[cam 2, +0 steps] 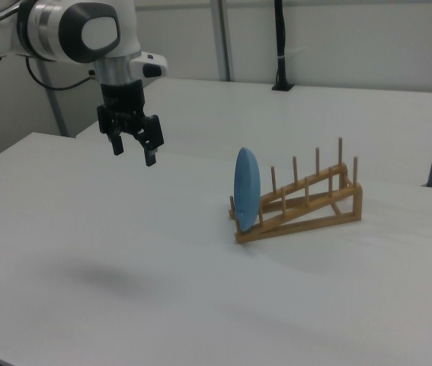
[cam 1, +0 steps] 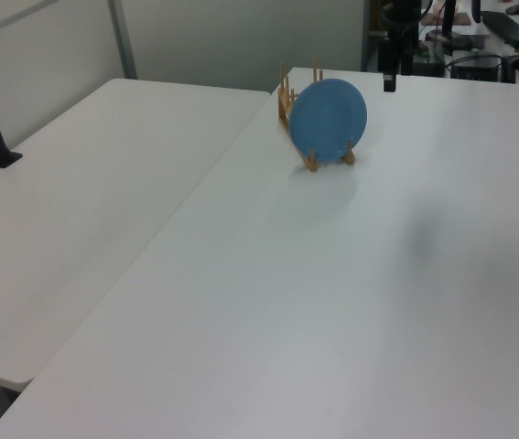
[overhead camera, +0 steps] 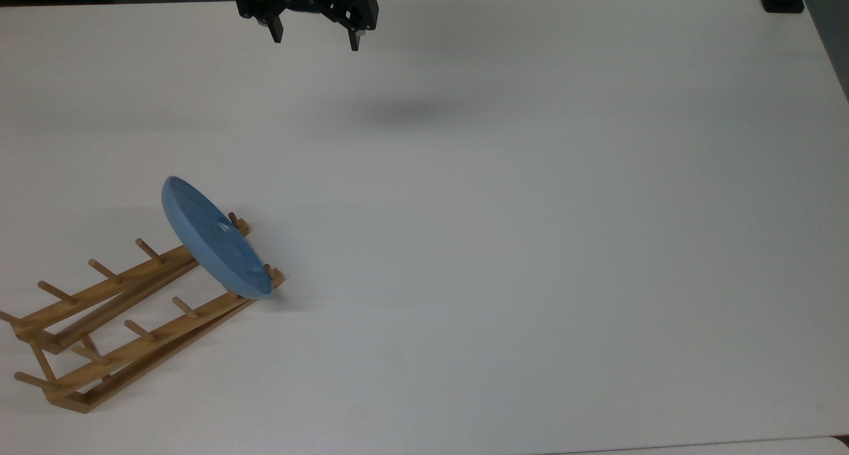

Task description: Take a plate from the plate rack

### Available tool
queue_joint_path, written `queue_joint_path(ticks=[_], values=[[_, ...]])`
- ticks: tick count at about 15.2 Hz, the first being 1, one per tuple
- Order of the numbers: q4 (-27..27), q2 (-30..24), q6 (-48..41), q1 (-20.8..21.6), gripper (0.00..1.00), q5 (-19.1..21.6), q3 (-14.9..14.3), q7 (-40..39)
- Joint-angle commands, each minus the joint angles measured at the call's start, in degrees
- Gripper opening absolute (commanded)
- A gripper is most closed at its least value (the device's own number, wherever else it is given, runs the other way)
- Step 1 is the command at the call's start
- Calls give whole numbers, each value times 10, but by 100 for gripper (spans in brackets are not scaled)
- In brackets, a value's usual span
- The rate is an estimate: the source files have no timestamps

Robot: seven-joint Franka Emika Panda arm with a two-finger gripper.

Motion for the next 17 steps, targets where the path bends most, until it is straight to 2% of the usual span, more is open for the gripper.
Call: queue_joint_path(ticks=[1,14,17], values=[[-10,-15,-16,5,100,-7,-2,-9],[-9,-13,14,3,100,-8,-3,-11],[-9,-7,37,4,100,-34,-1,-14]])
